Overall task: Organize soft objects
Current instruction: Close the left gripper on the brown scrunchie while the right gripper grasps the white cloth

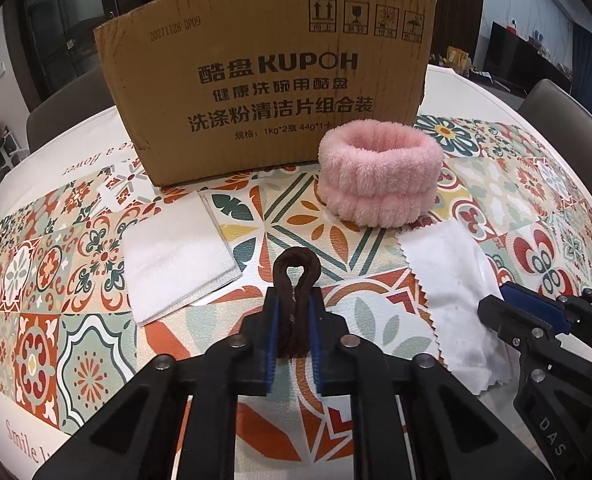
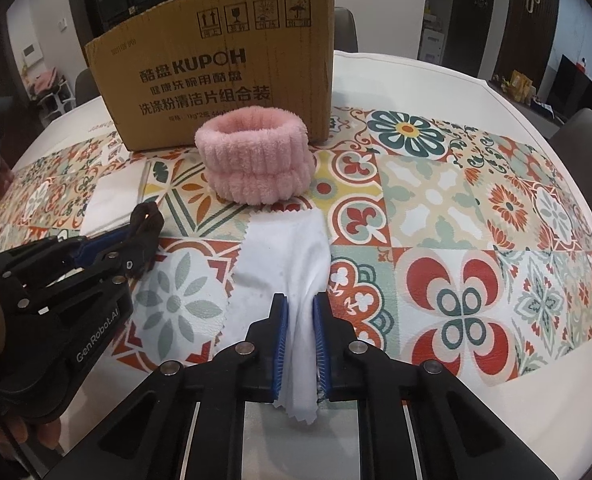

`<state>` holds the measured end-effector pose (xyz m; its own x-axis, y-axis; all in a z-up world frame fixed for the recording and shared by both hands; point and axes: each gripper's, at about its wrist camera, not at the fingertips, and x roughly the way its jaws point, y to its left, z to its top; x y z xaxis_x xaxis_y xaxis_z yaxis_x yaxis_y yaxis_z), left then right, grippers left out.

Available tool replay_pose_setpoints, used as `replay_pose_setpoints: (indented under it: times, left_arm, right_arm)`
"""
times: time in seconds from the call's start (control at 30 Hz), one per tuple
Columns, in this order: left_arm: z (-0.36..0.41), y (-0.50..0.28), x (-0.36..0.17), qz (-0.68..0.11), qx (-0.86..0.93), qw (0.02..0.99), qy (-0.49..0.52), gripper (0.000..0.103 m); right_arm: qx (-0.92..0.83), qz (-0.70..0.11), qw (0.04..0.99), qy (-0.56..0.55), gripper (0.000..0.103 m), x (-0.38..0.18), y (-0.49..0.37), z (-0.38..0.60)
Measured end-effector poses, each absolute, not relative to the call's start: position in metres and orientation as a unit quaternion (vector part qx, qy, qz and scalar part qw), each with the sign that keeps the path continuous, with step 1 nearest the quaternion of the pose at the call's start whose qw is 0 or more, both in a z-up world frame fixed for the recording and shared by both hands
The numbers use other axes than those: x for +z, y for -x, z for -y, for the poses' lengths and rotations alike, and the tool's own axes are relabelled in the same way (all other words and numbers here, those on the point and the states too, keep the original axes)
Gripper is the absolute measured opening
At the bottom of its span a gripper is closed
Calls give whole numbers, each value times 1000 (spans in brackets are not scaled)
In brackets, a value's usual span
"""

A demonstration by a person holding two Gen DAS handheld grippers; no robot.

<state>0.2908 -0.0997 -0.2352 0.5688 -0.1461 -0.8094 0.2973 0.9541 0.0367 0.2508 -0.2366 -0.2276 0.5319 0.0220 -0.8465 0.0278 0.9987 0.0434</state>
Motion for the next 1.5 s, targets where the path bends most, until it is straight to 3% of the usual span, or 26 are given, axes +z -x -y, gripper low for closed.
replay_pose_setpoints:
  times: [0.53,0.57,0.63,0.73,1.37,1.5]
  left_arm:
    - [95,-271,-207,-421,-122,896,-73,11]
    - [95,-269,-207,-421,-122,896,-72,11]
    - [94,-264,-207,-423,-121,896,-68,11]
    - [91,-259,-208,-427,-118,894,-62,11]
    - [85,-251,-219,-443,-104,889,-55,11]
    - [85,-251,-219,-444,-104,888,-53,11]
  right_arm:
    - [5,-459,888,-33,17,-208,-239,244]
    - [5,-459,888,-28,19,-208,-237,244]
    - [7,-462,886,-23,46,-210,-236,243]
    - [8,-460,887,-20,60,-213,-233,242]
    - [28,-477,878,12,62,-241,-236,228]
    - [29,-477,878,12,55,-241,-236,227]
